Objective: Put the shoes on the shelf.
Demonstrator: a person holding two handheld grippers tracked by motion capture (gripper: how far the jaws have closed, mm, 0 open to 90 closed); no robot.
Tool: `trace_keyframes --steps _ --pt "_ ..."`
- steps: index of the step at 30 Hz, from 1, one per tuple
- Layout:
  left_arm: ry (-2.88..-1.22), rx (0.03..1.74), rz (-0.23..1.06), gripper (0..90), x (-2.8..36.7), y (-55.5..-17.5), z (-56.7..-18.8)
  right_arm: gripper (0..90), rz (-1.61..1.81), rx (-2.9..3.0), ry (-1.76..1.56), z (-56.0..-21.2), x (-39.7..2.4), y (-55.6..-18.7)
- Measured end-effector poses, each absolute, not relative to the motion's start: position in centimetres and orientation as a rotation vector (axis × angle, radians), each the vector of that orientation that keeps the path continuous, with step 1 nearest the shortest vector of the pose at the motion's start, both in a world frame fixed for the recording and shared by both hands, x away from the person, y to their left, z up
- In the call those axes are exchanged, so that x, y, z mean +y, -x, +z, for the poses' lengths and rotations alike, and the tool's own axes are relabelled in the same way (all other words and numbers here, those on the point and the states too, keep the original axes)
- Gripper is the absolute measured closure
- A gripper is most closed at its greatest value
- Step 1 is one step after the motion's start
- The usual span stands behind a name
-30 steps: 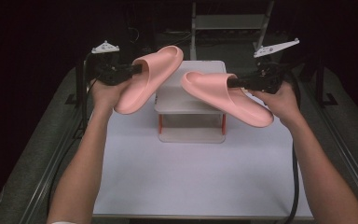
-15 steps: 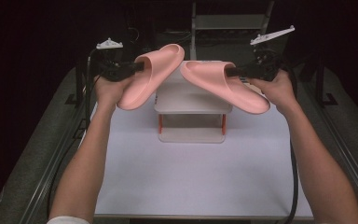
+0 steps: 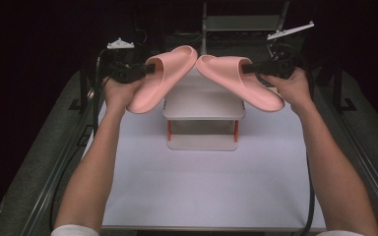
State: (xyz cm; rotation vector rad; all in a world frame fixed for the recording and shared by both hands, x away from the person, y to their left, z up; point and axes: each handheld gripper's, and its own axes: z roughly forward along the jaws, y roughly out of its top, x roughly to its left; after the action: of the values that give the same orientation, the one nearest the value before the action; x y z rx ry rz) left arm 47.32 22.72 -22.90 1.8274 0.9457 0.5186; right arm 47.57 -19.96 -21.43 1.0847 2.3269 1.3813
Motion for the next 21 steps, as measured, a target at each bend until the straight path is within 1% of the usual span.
trace_keyframes --steps 21 --pt "-1.841 0.979 0.511 82.2 22.0 -48.3 -23.4 81.4 1.338 2.292 -1.181 -22.4 -19.8 -48.8"
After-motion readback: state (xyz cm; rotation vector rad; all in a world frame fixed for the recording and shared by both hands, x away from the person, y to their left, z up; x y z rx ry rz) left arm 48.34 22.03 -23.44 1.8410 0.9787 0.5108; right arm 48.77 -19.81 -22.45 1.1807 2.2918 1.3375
